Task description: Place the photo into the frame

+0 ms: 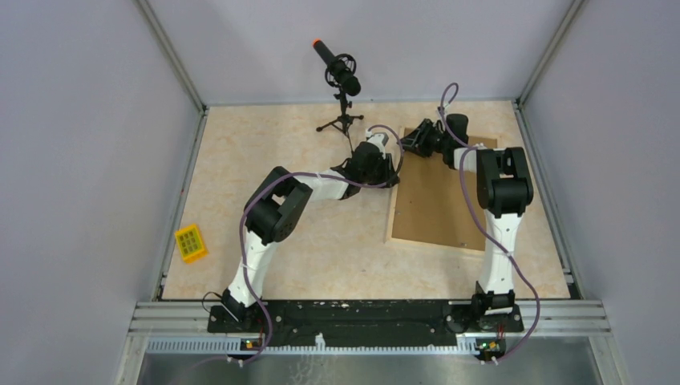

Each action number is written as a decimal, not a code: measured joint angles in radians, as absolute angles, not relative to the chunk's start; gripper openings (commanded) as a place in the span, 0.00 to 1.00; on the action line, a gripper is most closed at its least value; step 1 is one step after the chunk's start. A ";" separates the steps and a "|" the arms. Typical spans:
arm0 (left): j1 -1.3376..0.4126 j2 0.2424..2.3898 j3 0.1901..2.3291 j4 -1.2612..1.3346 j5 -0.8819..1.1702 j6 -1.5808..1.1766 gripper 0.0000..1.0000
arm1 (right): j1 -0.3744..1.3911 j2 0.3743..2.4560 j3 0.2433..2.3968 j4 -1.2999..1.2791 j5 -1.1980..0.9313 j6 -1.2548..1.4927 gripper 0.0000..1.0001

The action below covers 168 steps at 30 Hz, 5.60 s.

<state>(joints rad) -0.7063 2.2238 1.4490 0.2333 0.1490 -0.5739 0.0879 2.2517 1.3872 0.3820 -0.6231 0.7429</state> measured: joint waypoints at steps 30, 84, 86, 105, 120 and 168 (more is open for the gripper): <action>-0.566 1.738 0.883 0.422 0.036 -0.550 0.90 | 0.385 1.847 1.344 -0.553 -0.002 0.452 0.62; -0.461 1.692 0.832 0.450 0.127 -0.576 0.90 | 0.540 1.529 0.909 -0.700 0.051 -0.457 0.00; -0.460 1.711 0.839 0.451 0.154 -0.578 0.91 | 0.541 1.505 0.866 -0.694 0.049 -0.483 0.15; -0.468 1.993 1.052 0.457 0.516 -0.593 0.89 | 0.553 1.239 0.908 -0.461 0.311 -0.118 0.96; -0.472 2.006 1.095 0.437 0.516 -0.550 0.89 | 0.470 1.771 1.308 -0.332 0.425 0.807 0.84; -0.548 2.015 1.042 0.489 0.481 -0.616 0.71 | 0.556 2.066 1.493 -0.484 0.531 0.834 0.00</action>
<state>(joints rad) -0.5480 2.0148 1.0416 0.4889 0.4808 -0.6159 0.5564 2.0663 1.4925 -0.4835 0.5312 0.8341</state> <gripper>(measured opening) 0.730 0.055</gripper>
